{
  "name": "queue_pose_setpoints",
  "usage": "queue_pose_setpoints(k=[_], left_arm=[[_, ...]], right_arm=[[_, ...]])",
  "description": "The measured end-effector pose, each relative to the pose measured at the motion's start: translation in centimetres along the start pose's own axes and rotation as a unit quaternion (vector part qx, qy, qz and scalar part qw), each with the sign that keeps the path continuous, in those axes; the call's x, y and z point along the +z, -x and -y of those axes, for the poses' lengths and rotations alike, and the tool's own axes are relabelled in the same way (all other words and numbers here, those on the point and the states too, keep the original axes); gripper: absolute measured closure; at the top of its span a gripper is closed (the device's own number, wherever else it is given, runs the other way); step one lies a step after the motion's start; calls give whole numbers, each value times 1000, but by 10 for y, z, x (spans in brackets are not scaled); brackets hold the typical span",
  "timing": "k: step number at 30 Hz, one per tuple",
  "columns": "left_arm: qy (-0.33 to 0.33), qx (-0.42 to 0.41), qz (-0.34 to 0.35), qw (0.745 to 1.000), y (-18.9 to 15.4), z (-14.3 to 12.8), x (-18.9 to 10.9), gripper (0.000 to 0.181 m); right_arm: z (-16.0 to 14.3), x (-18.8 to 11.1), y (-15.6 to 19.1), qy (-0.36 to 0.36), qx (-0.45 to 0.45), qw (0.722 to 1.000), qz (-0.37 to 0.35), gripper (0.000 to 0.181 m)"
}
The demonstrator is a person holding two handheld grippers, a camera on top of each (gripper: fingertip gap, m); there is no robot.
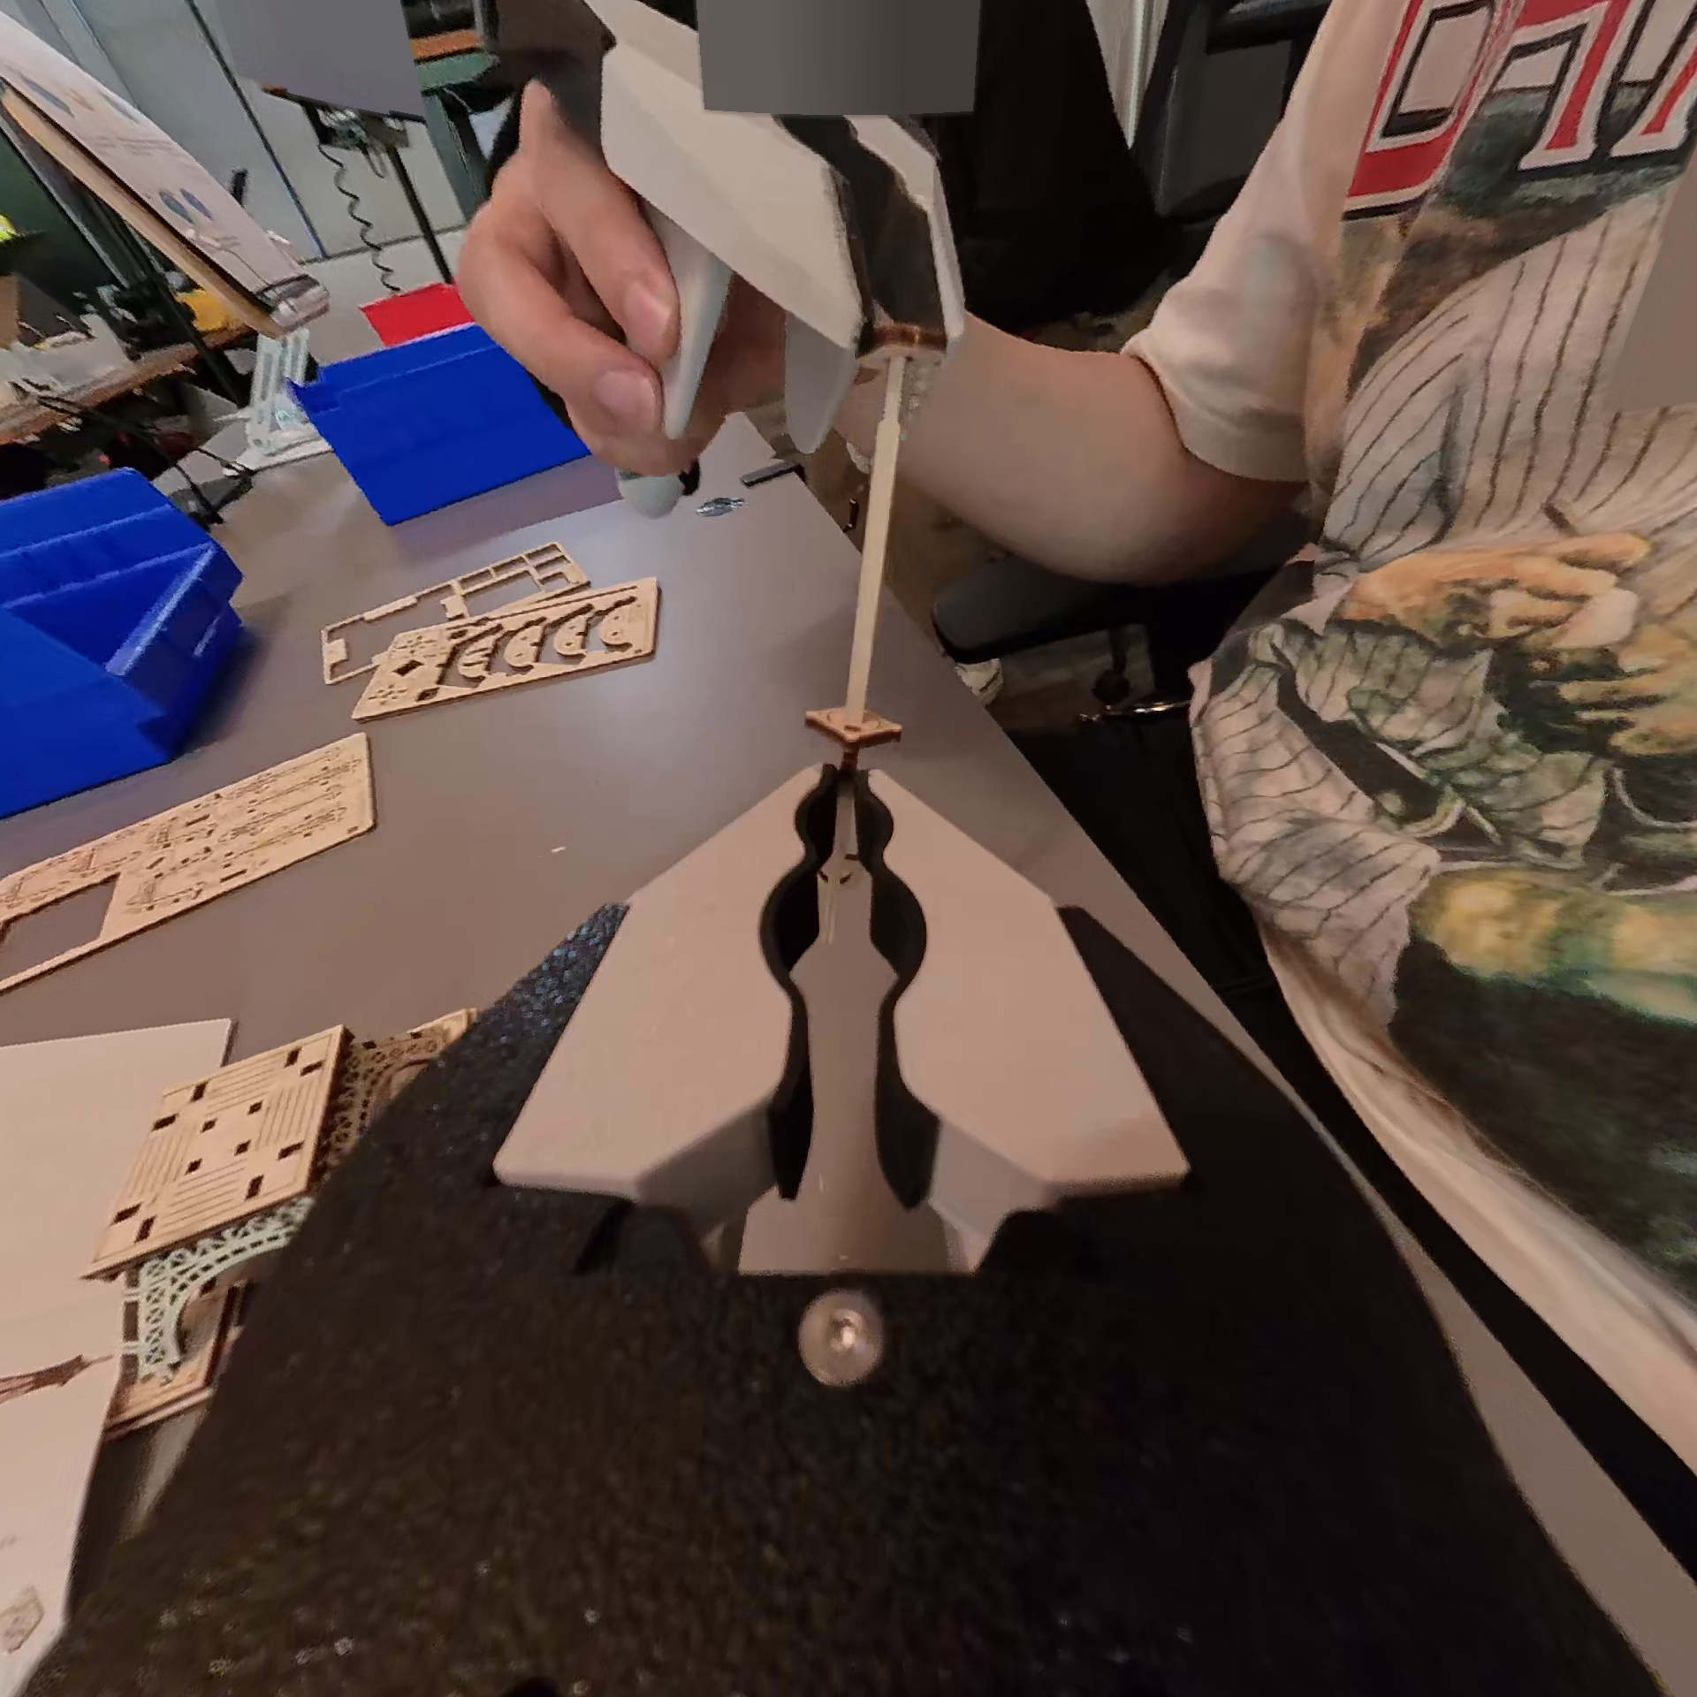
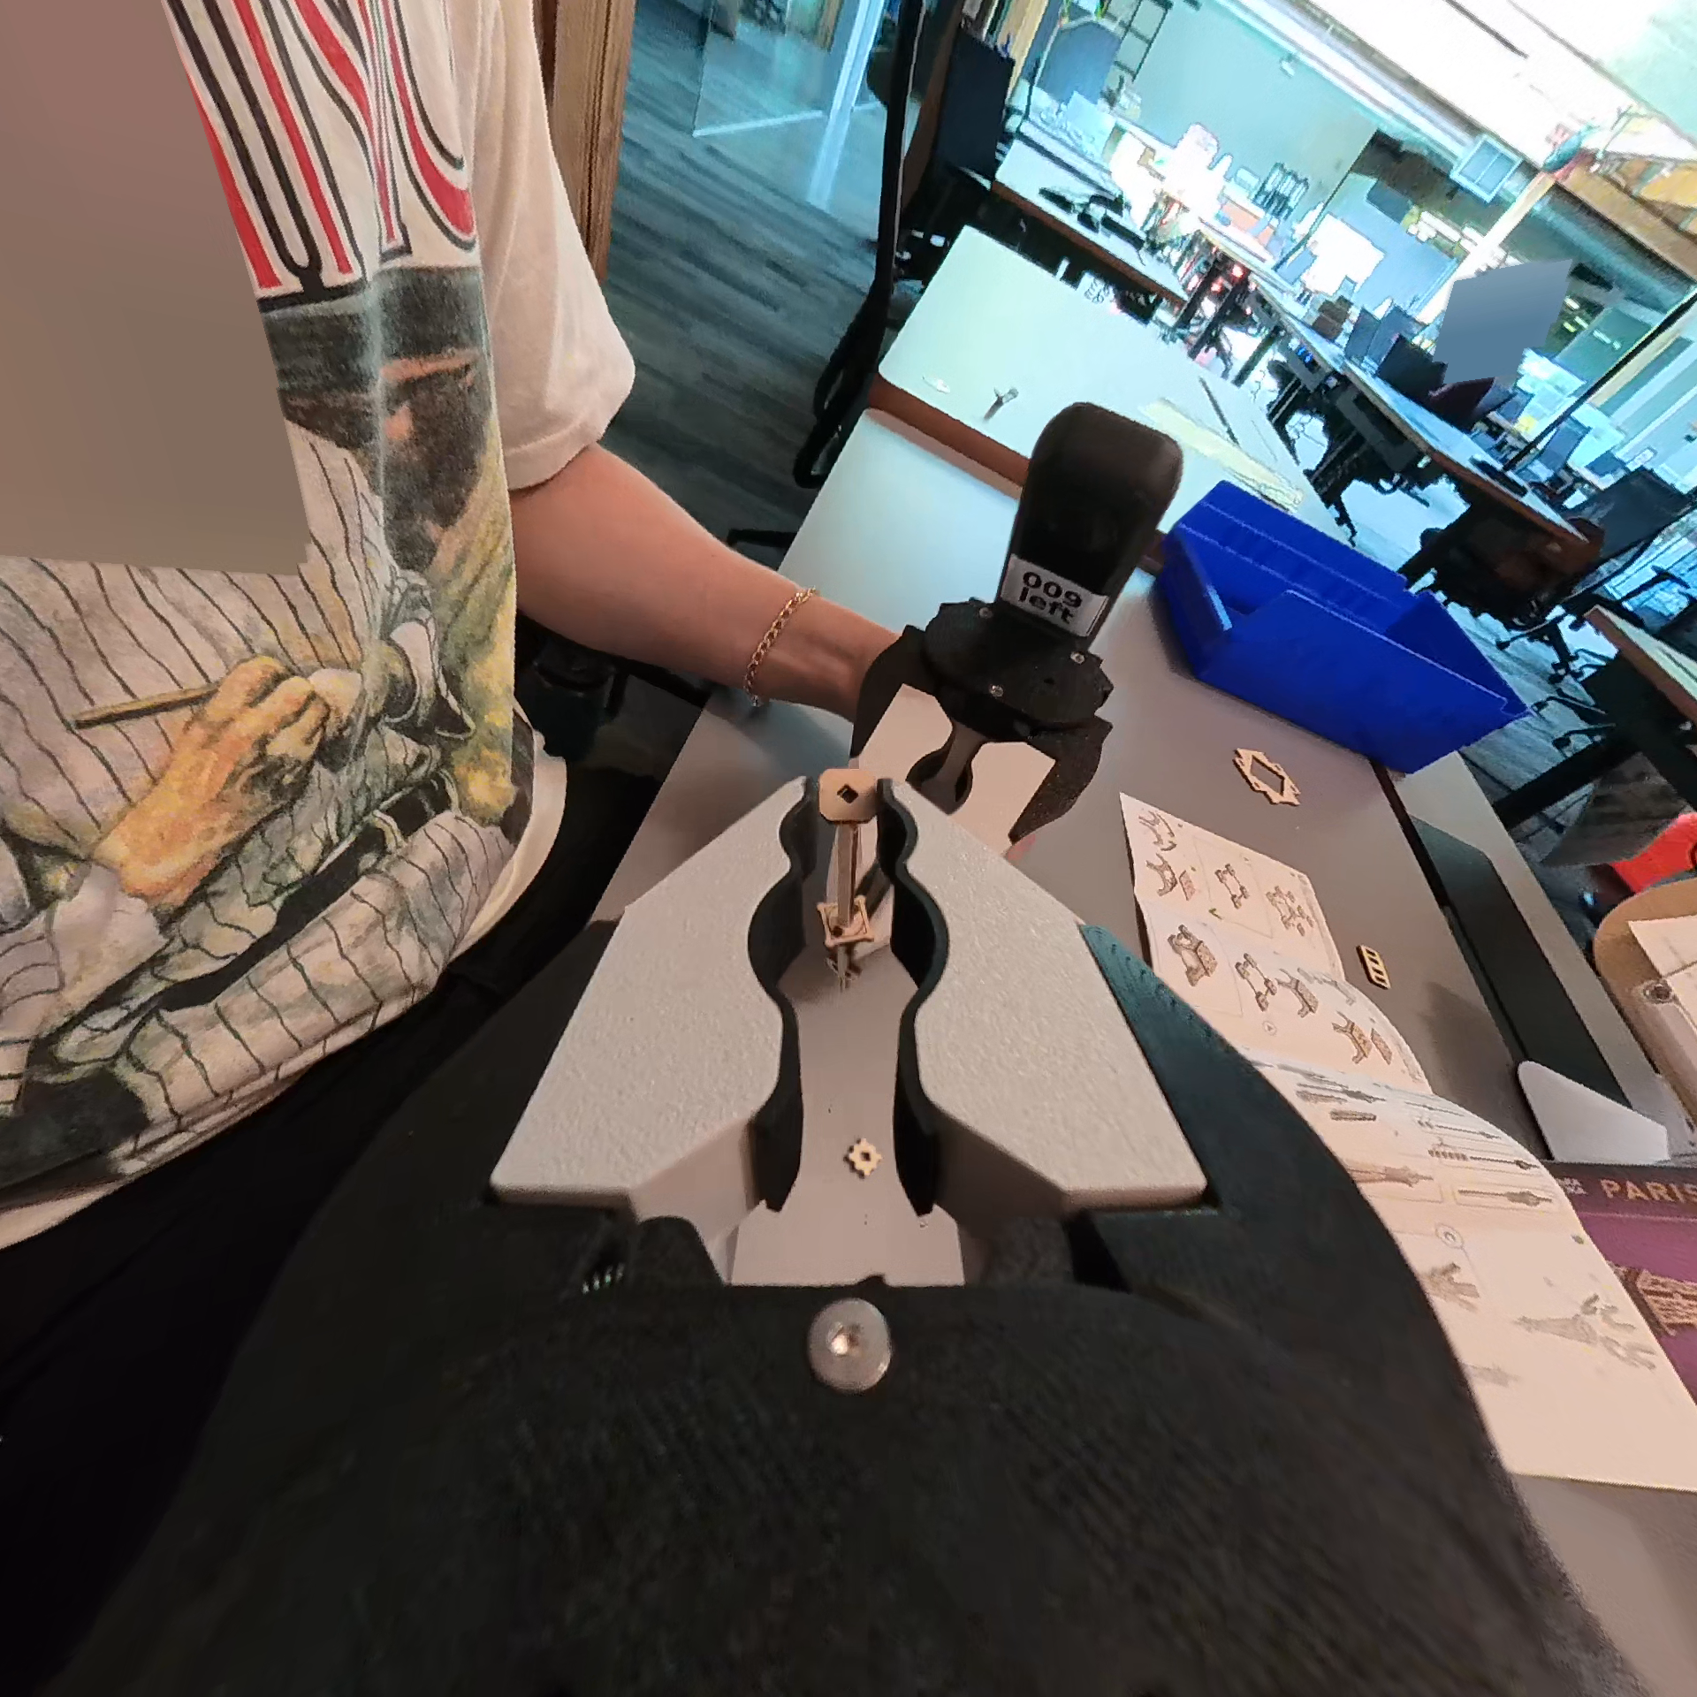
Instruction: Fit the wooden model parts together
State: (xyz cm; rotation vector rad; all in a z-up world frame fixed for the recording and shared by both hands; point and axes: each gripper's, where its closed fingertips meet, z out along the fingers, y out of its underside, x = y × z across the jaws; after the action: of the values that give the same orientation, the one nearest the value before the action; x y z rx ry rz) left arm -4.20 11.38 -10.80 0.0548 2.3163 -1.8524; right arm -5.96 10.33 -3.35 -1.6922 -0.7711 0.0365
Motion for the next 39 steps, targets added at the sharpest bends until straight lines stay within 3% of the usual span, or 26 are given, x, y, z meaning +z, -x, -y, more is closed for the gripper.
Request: queue_pose_setpoints(k=[11,27,34,39], left_arm=[[-16,21,74,997,20,4,-2,181],[-59,31,41,997,9,13,6,181],[16,-2,22,1000,5,6,4,181],[78,-14,34,996,5,9,1,180]], right_arm=[[-1,-4,-12,-2,0,999,-35,171],[11,-7,-4,-60,0,998,-8,172],[-2,-17,0,-36,-6,999,3,171],[-4,-26,0,-84,-4,996,10,172]])
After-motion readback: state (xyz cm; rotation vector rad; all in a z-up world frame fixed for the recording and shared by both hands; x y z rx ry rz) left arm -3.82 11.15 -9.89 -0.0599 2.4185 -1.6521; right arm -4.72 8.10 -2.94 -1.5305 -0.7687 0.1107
